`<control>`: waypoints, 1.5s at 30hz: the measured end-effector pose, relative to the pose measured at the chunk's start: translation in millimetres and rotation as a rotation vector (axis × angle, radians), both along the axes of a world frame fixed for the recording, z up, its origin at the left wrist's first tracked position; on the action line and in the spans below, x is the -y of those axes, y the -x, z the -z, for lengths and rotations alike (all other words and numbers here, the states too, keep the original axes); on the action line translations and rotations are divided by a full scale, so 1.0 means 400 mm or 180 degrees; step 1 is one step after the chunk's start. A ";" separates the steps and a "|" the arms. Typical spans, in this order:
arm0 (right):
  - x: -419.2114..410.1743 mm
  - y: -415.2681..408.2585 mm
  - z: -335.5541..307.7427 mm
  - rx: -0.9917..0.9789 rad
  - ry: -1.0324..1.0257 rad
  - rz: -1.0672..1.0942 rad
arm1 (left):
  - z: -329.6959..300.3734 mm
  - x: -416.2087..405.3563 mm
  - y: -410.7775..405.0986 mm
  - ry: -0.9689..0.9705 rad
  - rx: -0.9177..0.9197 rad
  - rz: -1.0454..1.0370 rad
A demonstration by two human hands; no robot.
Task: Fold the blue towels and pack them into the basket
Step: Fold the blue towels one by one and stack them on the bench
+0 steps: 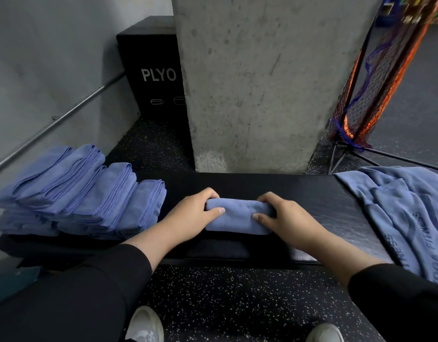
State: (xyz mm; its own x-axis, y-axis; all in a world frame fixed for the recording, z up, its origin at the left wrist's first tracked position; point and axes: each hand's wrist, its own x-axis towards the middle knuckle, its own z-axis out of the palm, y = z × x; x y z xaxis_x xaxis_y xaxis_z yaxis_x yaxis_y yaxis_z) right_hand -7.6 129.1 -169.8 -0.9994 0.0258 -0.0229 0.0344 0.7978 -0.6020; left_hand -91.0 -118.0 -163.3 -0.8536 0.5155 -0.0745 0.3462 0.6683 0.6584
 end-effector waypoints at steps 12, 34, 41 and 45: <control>-0.032 0.032 0.093 -0.0785 -0.1064 -0.0579 | 0.065 -0.019 0.033 0.1342 -0.0876 0.0937; 0.055 0.063 -0.105 0.0606 0.3774 0.0607 | -0.097 -0.026 -0.036 -0.1719 0.1102 -0.1021; 0.154 0.074 -0.143 0.0465 0.4056 0.0628 | -0.135 0.066 -0.093 -0.1959 0.1240 -0.1175; 0.226 0.104 -0.159 0.0499 0.4019 0.0589 | -0.157 0.148 -0.099 -0.1862 0.1187 -0.1297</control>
State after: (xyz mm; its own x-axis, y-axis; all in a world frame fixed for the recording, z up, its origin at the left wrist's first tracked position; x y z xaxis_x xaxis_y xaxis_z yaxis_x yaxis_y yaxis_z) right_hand -49.3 38.9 -106.4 -0.9677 0.0377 -0.2493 0.2216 -0.3439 -0.9125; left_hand -51.2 -177.3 -100.4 -0.9552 0.2126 -0.2060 -0.1624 0.2056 0.9651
